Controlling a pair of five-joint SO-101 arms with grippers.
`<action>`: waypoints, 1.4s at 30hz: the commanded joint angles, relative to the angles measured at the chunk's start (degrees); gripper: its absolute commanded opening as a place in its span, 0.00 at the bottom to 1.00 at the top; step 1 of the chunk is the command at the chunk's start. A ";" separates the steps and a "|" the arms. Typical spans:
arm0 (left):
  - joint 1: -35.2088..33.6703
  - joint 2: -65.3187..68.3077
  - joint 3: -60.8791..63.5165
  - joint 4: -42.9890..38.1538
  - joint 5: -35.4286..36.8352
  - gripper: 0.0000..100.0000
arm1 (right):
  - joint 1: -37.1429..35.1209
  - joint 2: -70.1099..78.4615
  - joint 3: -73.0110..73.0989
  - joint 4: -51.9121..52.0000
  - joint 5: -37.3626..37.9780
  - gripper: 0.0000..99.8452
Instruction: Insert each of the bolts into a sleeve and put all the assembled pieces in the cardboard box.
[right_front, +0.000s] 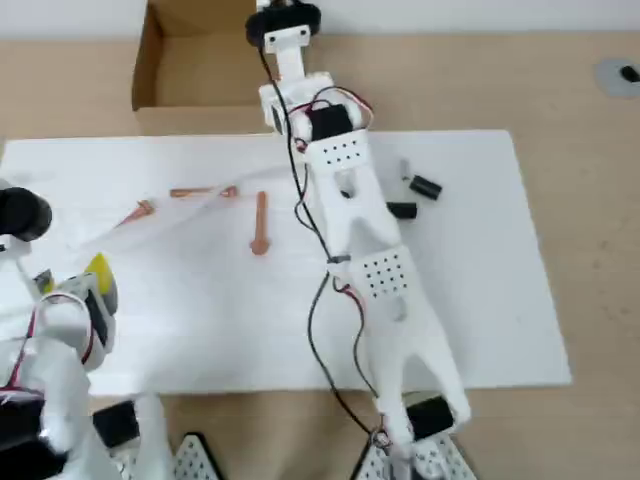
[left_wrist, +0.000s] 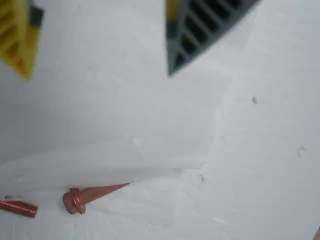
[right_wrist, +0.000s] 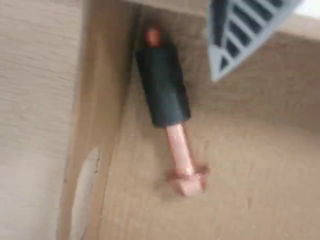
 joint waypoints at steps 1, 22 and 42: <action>-0.53 2.86 0.00 -1.58 0.18 0.19 | -0.57 -1.27 -5.67 2.55 0.70 0.41; 12.22 63.96 -25.49 -1.93 -16.09 0.19 | 2.42 -34.68 -5.41 32.35 0.44 0.41; 4.40 81.54 -29.10 -17.58 -41.23 0.19 | 8.75 -47.25 -5.14 39.30 0.53 0.41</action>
